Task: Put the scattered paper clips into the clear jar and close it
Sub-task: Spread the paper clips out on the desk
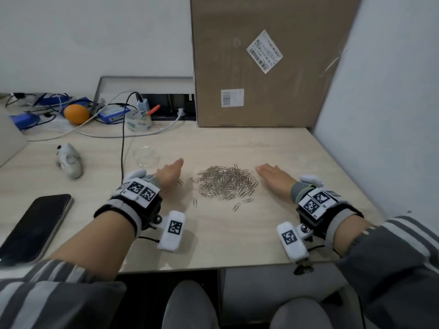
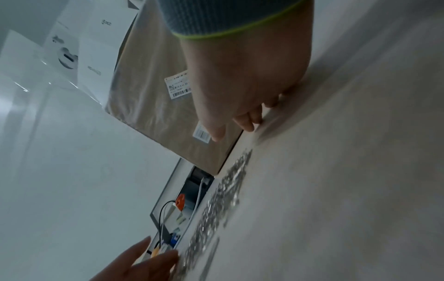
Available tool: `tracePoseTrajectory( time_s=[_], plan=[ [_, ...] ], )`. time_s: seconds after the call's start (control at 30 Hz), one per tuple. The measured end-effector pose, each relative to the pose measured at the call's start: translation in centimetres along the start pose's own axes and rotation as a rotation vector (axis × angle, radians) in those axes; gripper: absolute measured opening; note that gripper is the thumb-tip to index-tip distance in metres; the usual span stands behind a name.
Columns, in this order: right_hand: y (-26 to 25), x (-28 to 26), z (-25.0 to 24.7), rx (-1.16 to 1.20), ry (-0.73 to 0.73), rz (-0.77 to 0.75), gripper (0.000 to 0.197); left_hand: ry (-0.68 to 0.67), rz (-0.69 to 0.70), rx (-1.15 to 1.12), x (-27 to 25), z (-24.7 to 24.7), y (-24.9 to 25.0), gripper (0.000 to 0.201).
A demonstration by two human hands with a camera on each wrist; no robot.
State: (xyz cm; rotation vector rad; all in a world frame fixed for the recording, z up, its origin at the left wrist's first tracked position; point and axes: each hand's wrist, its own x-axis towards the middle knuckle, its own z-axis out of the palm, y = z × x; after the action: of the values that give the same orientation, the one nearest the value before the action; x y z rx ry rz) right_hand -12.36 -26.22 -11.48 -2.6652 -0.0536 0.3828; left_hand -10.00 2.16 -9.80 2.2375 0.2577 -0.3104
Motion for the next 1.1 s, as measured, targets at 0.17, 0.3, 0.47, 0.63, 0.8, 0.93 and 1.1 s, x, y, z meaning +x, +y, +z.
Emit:
tracePoseTrajectory(
  time_s=[0.17,0.3,0.47,0.63,0.8,0.93,1.1],
  plan=[
    [-3.6,-1.8,1.7,-0.005,-0.001,-0.021,0.049,-0.048,0.022,0.02,-1.2,3.0,0.9,0.06],
    [-6.3,-1.4,3.3,0.125,0.005,-0.006,0.059,-0.134,0.072,0.047,-1.8,5.9,2.6,0.058],
    [-7.5,-2.1,3.0,0.405,0.053,-0.105,0.049,-0.194,0.109,-0.21,-2.7,6.5,3.0,0.063],
    [-5.1,-2.4,0.9,0.875,0.238,-0.086,0.034,-0.113,0.233,-0.229,-3.2,3.0,2.7,0.046],
    [-3.3,-4.2,0.8,0.847,-0.3,-0.159,0.03,-0.293,0.184,-0.091,-4.3,0.6,2.0,0.04],
    [-3.6,-4.4,2.1,0.689,-0.449,-0.166,0.03,-0.538,0.098,0.141,-4.4,2.3,0.9,0.044],
    [-4.9,-2.8,2.5,0.74,-0.338,-0.141,0.029,-0.535,0.132,0.107,-3.8,3.9,2.0,0.035]
  ],
)
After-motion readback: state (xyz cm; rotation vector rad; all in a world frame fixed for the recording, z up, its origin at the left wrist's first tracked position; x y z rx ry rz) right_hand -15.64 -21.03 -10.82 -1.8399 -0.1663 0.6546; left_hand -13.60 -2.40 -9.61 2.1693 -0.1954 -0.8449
